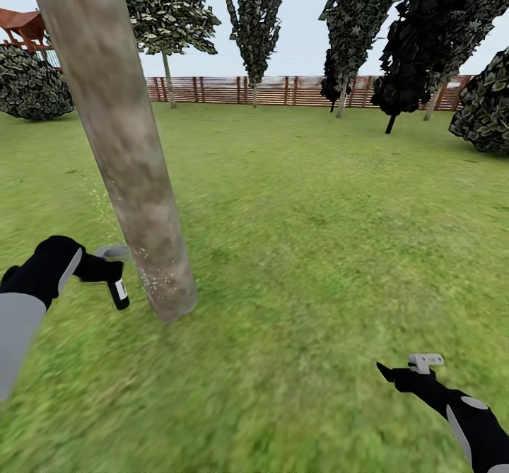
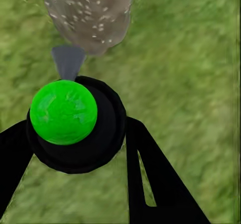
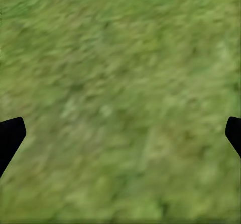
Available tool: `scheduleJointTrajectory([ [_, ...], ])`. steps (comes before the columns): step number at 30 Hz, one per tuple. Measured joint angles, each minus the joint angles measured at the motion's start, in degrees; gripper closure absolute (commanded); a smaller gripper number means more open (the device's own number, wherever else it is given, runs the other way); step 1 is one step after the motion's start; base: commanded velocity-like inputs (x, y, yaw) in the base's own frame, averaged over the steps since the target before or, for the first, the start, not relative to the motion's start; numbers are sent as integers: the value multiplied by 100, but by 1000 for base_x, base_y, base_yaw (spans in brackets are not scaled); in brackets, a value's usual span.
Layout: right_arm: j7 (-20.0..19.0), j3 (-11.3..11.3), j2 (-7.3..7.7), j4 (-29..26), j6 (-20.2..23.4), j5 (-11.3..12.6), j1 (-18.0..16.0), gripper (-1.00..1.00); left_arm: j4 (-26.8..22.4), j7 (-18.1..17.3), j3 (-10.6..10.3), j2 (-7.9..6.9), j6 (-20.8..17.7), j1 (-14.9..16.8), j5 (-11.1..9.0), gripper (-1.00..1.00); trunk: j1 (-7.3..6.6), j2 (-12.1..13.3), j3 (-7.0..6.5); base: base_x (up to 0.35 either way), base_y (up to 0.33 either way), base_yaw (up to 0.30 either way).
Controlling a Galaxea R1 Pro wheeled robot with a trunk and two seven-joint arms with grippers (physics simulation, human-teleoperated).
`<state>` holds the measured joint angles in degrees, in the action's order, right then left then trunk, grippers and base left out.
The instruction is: In the garden, pick up the pesticide atomizer on the floor and spray pesticide onto both trees until each tree trunk is fully covered.
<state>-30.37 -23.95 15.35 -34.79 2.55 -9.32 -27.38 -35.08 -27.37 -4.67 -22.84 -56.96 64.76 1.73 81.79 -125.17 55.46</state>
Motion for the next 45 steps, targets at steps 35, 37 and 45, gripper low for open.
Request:
scheduleJointTrajectory([
  [35, 0, -1, 0, -8, 0, -1, 0, -100, 767, 27, -224, -226, -123, 1731, 387, 100, 2, 1, 3, -21, 0, 0],
  [37, 0, -1, 0, -8, 2, -1, 0, -100, 762, 24, -203, -214, -82, 1371, 367, 100, 1, 1, 2, 0, 0, 0],
  [45, 0, 0, 0, -8, 6, -1, 0, -100, 741, -65, -141, -160, 25, 362, 336, 100, 1, 0, 1, 0, 0, 0],
])
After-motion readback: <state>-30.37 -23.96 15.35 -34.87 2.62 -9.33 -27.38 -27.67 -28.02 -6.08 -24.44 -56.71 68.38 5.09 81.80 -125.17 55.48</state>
